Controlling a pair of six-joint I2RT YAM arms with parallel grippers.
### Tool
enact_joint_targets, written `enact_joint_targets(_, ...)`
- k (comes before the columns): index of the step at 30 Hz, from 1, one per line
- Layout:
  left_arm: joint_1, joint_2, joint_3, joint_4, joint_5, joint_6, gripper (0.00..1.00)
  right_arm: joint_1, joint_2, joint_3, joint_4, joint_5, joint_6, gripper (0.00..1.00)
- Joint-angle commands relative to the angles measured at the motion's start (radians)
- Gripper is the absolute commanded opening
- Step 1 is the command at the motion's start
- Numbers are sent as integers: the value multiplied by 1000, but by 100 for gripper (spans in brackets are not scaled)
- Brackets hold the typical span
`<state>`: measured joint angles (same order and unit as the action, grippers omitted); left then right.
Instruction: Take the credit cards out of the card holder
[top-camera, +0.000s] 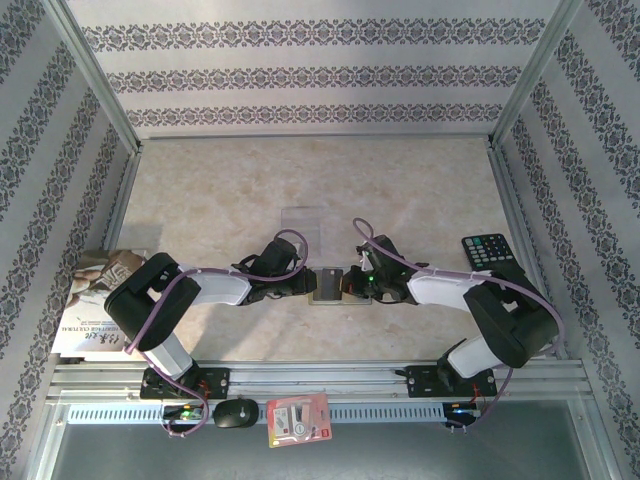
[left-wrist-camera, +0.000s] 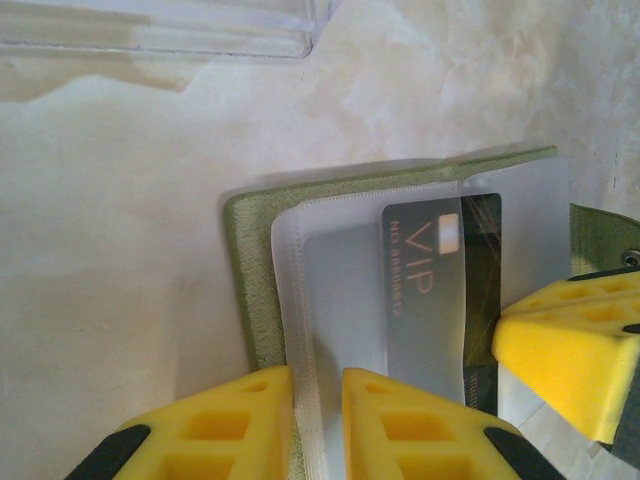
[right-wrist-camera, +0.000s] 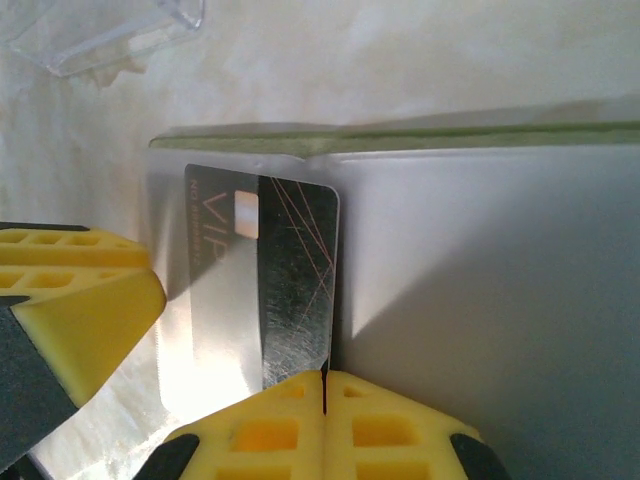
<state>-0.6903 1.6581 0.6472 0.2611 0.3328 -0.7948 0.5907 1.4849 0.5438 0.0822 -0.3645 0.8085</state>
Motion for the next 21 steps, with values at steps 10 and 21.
enact_joint_targets(10,-3,26,-26,-32,51,-11,20,-13,-29,7,-71,25,-56,26)
enact_joint_targets(21,-3,31,-24,-31,58,-7,20,-28,33,7,-7,-45,-50,25)
